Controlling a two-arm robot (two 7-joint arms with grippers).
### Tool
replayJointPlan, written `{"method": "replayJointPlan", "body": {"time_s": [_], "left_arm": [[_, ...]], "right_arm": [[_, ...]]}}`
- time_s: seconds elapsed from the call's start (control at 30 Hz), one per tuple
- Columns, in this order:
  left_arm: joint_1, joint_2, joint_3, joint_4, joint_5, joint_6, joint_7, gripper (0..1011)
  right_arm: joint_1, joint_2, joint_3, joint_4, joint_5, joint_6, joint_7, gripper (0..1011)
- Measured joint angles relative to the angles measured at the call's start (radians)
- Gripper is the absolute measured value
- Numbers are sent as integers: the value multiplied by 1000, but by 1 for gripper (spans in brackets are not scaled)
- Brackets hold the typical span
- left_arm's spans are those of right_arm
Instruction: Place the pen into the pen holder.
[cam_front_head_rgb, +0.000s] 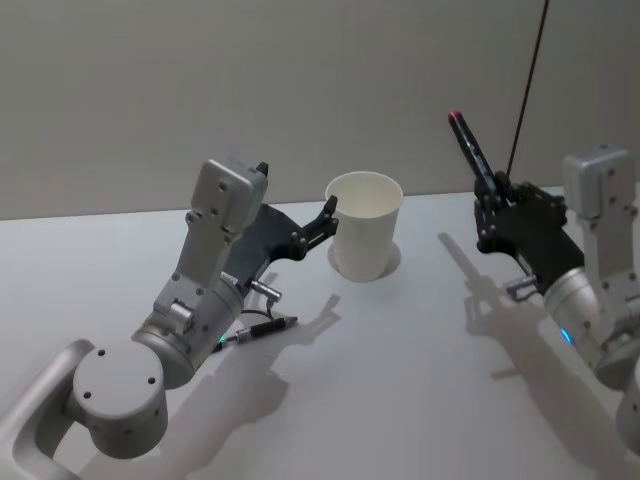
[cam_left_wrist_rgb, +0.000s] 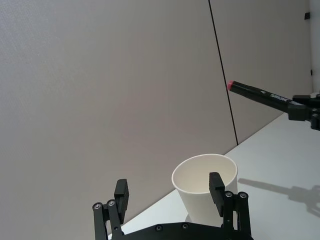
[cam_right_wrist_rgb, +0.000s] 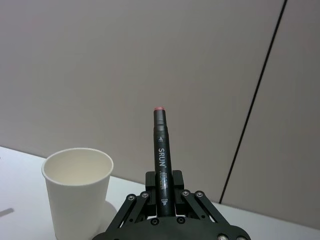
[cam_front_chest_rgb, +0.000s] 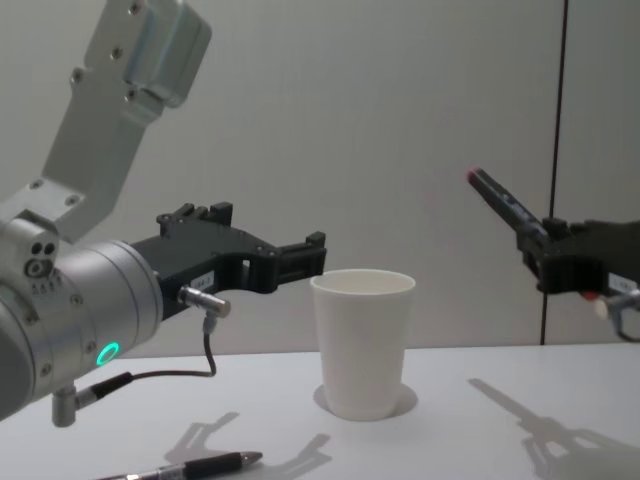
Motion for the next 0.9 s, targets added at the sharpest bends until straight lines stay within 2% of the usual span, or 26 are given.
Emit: {"method": "replayJointPlan", "body": {"time_s": [0.5,0.7,0.9], "left_arm": [[0,0,0,0,0,0,0,1001],[0,0,0,0,0,0,0,1001],[0,0,0,0,0,0,0,1001]], "right_arm": [[112,-21,6,129,-32,-128,127,184],[155,-32,6,191,-19,-189,181,184],[186,-43,4,237,1,-226,219,183]]}}
